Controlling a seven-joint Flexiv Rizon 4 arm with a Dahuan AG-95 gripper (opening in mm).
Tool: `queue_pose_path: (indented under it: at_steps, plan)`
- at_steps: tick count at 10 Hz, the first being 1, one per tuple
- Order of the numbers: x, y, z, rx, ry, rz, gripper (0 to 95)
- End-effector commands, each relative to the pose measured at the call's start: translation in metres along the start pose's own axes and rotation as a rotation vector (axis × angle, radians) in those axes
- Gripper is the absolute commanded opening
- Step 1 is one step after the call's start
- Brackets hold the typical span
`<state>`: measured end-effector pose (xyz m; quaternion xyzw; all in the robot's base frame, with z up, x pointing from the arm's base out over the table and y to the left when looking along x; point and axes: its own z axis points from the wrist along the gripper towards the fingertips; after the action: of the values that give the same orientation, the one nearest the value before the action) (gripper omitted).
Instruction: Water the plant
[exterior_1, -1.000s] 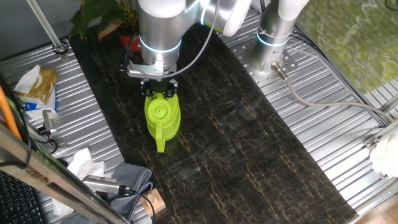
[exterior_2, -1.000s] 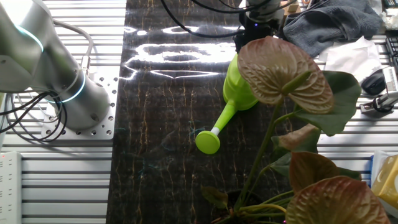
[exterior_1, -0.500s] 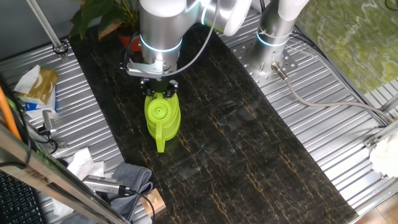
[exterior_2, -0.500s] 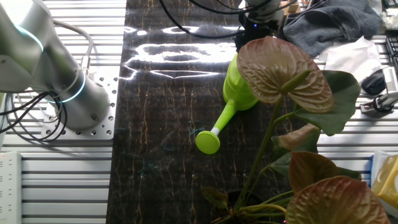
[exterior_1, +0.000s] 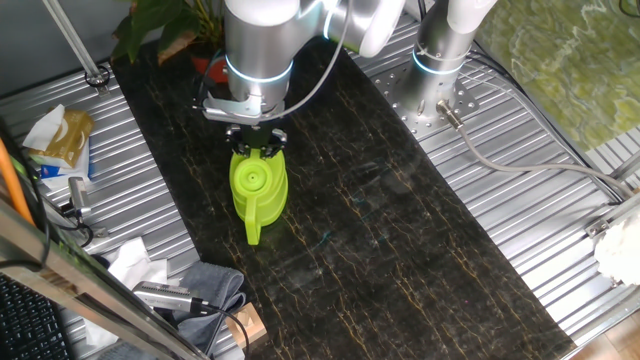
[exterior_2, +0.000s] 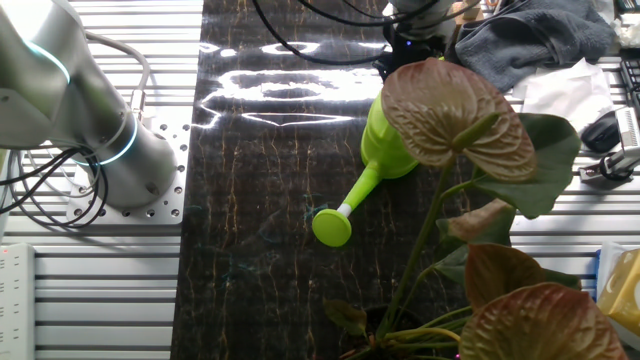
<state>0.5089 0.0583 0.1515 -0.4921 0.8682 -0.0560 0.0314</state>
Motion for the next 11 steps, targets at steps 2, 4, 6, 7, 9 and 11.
queue_pose_path:
  at_steps: [2,4,6,7,9,11]
  plan:
    - [0.000,0.000,0.001,0.014,-0.001,-0.010,0.0]
    - [0.000,0.000,0.000,0.013,0.001,-0.031,0.0]
    - [0.000,0.002,-0.004,0.007,0.003,-0.037,0.0]
    - [0.000,0.003,-0.010,-0.002,0.001,-0.035,0.0]
    - [-0.001,0.006,-0.019,-0.009,0.004,-0.027,0.0]
    - [-0.001,0.010,-0.028,-0.013,0.000,-0.041,0.0]
